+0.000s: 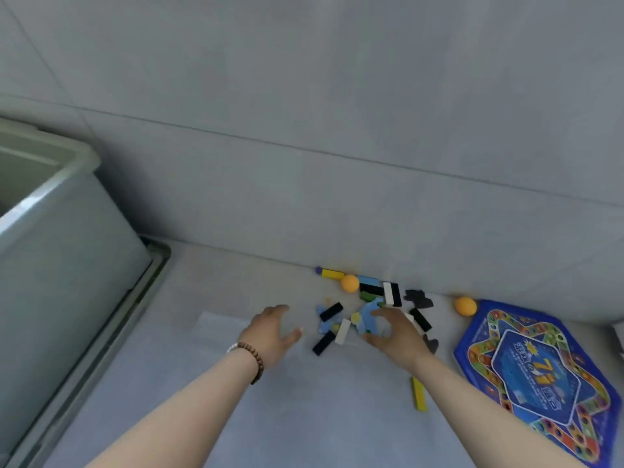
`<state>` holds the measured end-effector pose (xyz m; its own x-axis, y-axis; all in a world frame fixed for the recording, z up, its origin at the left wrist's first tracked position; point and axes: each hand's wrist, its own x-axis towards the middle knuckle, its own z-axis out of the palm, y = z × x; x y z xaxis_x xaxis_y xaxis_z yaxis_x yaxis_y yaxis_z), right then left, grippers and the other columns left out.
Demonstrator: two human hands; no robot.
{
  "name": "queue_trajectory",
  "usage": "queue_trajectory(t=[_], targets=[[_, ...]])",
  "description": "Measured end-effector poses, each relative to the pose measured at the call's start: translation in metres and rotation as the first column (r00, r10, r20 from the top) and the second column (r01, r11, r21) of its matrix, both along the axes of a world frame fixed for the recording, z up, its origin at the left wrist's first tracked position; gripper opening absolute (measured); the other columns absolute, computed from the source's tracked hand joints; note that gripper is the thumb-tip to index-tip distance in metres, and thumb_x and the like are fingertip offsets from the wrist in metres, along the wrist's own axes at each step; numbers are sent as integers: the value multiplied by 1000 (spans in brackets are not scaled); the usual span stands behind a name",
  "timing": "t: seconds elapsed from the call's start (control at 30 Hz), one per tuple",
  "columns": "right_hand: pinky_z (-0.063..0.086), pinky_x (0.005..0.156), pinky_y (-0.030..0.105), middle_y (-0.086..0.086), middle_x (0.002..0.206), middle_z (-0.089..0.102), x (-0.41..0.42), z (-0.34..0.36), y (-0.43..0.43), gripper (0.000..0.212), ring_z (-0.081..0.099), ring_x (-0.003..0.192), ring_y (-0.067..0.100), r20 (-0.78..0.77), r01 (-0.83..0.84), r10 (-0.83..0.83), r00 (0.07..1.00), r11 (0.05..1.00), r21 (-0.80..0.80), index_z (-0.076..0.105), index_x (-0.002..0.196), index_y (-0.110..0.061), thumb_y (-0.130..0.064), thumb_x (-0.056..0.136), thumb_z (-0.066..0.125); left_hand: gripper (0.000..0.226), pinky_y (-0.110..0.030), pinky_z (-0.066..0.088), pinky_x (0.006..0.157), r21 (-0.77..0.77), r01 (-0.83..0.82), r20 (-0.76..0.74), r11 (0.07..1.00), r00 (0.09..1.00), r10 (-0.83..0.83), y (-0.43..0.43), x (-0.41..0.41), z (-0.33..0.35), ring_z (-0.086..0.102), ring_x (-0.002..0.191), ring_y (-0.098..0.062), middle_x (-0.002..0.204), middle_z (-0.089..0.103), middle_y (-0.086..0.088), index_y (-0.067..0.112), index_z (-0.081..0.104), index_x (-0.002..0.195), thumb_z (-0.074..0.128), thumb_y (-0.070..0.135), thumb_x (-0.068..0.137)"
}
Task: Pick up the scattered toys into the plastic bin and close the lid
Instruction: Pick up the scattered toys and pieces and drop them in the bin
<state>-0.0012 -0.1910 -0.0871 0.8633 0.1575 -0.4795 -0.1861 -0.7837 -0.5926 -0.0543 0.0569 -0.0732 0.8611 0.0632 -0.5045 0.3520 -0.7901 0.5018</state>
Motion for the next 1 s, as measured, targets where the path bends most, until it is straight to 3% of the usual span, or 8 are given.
queue_trajectory(t=[0.17, 0.33, 0.47, 0.6, 0.8, 0.9, 1.0], targets=[[33, 94, 19, -5, 115, 45, 10, -28, 12, 36, 45, 113, 12, 64, 46, -58, 996, 983, 177, 55, 110, -25, -23, 80, 73, 45, -26, 42, 100, -62, 29, -4, 998, 1000, -29, -21, 11, -33, 48, 119, -14, 132, 45, 0, 28, 42, 135, 52, 38, 92], [35, 86, 14, -6, 109, 47, 19, -36, 5, 25, 48, 99, 7, 182, 70, -112, 977, 972, 224, 60, 102, -25, -19, 81, 72, 33, -24, 46, 89, -96, 23, 72, 995, 997, -16, -41, 26, -46, 55, 103, -14, 109, 51, 5, 30, 56, 121, 60, 32, 88], [39, 74, 5, -7, 101, 53, 22, -40, -19, 23, 50, 84, -1, 212, 53, -81, 974, 990, 134, 63, 92, -28, -14, 77, 75, 31, -23, 45, 86, -82, 29, 93, 996, 995, -21, -61, 36, -54, 56, 101, -13, 107, 55, 5, 31, 59, 117, 63, 34, 86], [50, 81, 28, -8, 95, 56, 16, -44, -34, 21, 57, 87, 13, 182, 12, -22, 983, 998, 54, 66, 92, -26, -16, 76, 74, 26, -18, 40, 74, -22, 47, 114, 999, 992, -44, -71, 45, -63, 51, 85, -7, 95, 53, 9, 29, 61, 114, 61, 28, 88], [43, 86, 28, -7, 100, 57, 8, -51, -31, 32, 54, 96, 15, 221, -59, 85, 972, 991, -122, 65, 108, -21, -29, 78, 72, 21, -19, 39, 71, 57, 30, 135, 998, 990, -38, -76, 51, -69, 52, 82, -9, 90, 52, 8, 24, 62, 108, 59, 32, 89], [46, 87, 32, -9, 97, 57, 8, -55, -21, 38, 56, 97, 16, 229, 76, -59, 972, 995, -67, 60, 109, -20, -33, 76, 74, 14, -22, 46, 75, -88, -119, 180, 989, 975, 133, -75, 49, -74, 53, 82, -10, 88, 56, 8, 21, 60, 99, 61, 29, 88], [43, 89, 30, -9, 101, 62, 14, -57, -9, 41, 58, 101, 16, 193, 168, -151, 969, 983, -73, 58, 110, -20, -40, 77, 72, 10, -20, 48, 68, -344, -350, 96, 871, 910, 403, -72, 49, -72, 56, 76, -11, 85, 56, 5, 19, 52, 91, 62, 20, 88]])
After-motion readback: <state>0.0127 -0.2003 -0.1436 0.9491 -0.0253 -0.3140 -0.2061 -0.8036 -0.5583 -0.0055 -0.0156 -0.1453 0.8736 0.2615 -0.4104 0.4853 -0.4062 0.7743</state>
